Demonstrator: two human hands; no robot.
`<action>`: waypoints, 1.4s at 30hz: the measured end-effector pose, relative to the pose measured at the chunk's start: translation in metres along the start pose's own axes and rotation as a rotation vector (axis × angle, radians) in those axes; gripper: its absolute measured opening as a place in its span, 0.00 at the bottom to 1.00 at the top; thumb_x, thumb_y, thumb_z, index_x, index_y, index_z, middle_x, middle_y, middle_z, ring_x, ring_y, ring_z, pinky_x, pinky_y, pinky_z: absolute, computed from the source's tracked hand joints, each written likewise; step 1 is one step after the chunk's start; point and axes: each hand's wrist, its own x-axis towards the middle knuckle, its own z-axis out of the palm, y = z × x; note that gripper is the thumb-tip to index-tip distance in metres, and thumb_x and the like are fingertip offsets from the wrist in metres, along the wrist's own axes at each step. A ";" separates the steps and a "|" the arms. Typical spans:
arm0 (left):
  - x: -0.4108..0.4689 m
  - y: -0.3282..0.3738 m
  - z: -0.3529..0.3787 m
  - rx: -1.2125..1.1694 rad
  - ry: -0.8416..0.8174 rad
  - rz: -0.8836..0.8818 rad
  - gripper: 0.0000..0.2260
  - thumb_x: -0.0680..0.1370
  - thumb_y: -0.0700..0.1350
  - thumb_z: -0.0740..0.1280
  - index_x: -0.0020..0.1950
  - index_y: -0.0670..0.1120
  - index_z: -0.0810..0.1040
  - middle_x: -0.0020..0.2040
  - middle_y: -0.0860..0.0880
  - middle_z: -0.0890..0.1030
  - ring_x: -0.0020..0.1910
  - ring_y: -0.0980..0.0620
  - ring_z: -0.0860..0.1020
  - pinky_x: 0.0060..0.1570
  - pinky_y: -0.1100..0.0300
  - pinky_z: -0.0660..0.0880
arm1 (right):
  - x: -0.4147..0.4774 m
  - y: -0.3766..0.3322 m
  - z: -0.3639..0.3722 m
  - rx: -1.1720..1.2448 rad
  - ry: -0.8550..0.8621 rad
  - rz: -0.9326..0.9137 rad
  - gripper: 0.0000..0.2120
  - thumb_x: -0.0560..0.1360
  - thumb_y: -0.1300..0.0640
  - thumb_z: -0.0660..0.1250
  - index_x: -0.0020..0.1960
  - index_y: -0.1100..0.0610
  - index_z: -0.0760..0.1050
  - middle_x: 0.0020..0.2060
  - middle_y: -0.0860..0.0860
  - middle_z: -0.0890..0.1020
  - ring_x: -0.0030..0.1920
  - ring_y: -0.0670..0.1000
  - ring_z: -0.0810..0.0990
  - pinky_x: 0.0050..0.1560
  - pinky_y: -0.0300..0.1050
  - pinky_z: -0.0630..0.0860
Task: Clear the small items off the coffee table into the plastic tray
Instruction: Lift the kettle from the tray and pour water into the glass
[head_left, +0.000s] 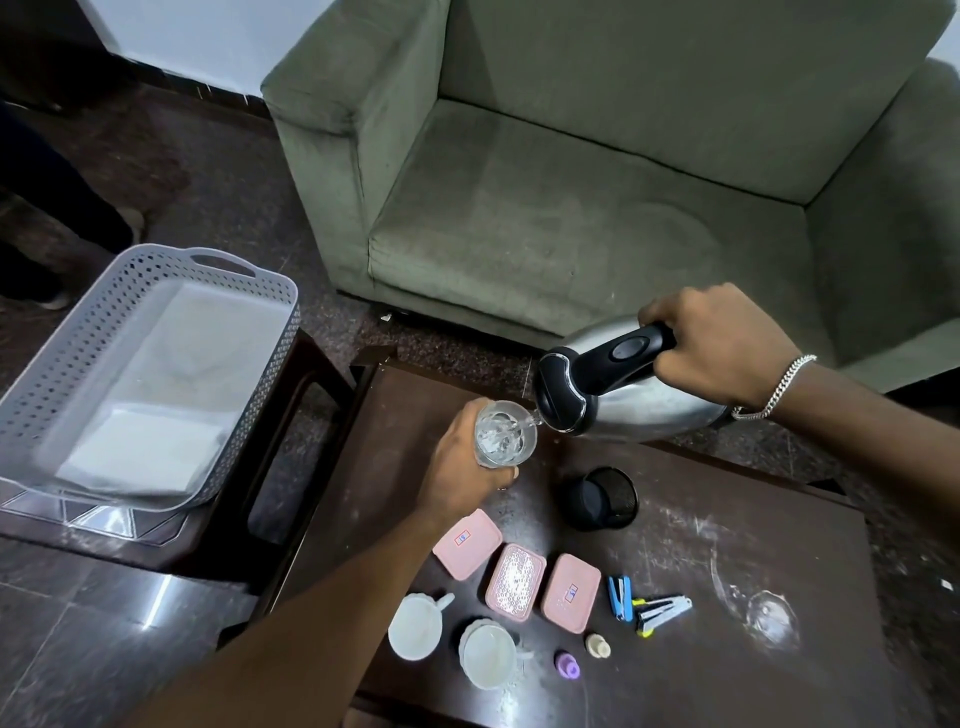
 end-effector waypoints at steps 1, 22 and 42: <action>0.001 0.000 0.000 0.005 0.000 -0.001 0.37 0.60 0.44 0.79 0.66 0.56 0.70 0.60 0.56 0.78 0.58 0.54 0.79 0.60 0.51 0.77 | 0.000 0.000 -0.001 -0.004 0.003 0.004 0.08 0.56 0.54 0.56 0.32 0.53 0.72 0.27 0.55 0.78 0.28 0.56 0.62 0.38 0.46 0.61; 0.005 -0.008 0.005 0.043 -0.016 0.006 0.36 0.60 0.44 0.79 0.65 0.57 0.70 0.59 0.56 0.79 0.57 0.53 0.80 0.58 0.49 0.78 | -0.001 -0.002 0.001 -0.071 0.032 -0.077 0.16 0.56 0.53 0.56 0.37 0.54 0.79 0.32 0.56 0.82 0.37 0.62 0.78 0.39 0.48 0.66; 0.019 -0.055 0.006 0.085 -0.051 -0.062 0.35 0.62 0.45 0.80 0.64 0.56 0.69 0.57 0.57 0.79 0.57 0.53 0.79 0.58 0.51 0.78 | 0.008 0.067 0.103 0.528 -0.193 0.258 0.07 0.65 0.69 0.69 0.34 0.61 0.73 0.35 0.58 0.78 0.37 0.59 0.75 0.39 0.50 0.72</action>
